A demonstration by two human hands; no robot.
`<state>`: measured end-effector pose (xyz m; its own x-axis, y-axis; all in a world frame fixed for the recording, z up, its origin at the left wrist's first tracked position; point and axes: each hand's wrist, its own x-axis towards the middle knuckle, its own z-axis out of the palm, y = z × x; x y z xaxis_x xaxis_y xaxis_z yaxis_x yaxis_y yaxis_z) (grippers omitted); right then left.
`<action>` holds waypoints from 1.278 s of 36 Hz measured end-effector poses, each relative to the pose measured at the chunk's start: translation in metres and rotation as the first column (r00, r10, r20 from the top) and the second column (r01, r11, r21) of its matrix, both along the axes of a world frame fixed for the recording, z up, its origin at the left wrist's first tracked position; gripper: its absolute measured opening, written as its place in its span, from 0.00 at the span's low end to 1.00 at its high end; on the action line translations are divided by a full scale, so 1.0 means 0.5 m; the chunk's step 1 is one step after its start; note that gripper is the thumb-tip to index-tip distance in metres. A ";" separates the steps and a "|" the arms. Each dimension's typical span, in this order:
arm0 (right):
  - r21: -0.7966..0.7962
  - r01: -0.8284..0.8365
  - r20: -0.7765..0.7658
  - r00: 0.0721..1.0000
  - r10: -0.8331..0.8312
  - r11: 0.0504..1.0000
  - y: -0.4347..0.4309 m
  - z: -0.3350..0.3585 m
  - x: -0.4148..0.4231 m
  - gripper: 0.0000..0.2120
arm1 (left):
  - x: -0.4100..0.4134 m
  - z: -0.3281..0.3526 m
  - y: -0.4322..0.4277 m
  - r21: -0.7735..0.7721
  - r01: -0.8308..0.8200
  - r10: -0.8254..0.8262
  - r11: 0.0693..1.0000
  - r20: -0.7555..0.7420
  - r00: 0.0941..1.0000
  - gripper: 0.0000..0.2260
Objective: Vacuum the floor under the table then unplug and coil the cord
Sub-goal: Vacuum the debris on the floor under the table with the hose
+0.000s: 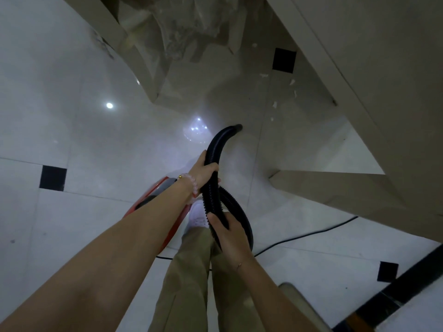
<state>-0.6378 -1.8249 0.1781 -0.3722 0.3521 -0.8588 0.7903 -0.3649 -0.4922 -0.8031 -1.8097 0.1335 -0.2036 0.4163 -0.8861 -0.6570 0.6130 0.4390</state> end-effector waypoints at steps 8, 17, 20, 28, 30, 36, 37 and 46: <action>-0.004 0.001 -0.014 1.000 -0.001 1.000 -0.005 -0.010 -0.002 0.14 | -0.008 -0.004 -0.001 -0.010 -0.009 0.009 1.000 0.001 1.000 0.13; 0.062 0.053 0.040 0.998 -0.055 0.997 0.019 -0.036 -0.012 0.06 | -0.009 -0.030 0.028 0.047 0.000 0.001 0.999 -0.008 1.000 0.12; 0.078 0.057 0.058 0.996 -0.062 0.995 0.034 -0.058 -0.021 0.16 | -0.009 -0.050 0.048 0.060 0.000 0.001 0.998 -0.011 1.000 0.15; 0.122 0.104 0.057 0.992 -0.112 0.987 0.081 -0.090 -0.035 0.17 | -0.011 -0.090 0.106 0.058 0.091 -0.088 0.994 -0.050 0.995 0.26; 0.125 0.097 0.048 0.993 -0.104 0.987 0.094 -0.098 -0.035 0.17 | -0.012 -0.104 0.116 0.051 0.143 -0.140 0.988 -0.060 0.988 0.29; 0.130 0.107 0.098 0.988 -0.121 0.986 0.077 -0.099 -0.039 0.32 | -0.011 -0.103 0.119 0.063 0.173 -0.170 0.983 -0.052 0.984 0.27; 0.120 0.102 0.105 0.988 -0.115 0.988 0.073 -0.098 -0.037 0.31 | -0.010 -0.101 0.114 0.058 0.181 -0.178 0.982 -0.049 0.983 0.26; 0.069 0.013 0.094 0.995 -0.020 0.998 0.063 -0.090 -0.023 0.28 | -0.006 -0.111 0.067 0.060 0.026 -0.025 0.998 -0.028 0.999 0.17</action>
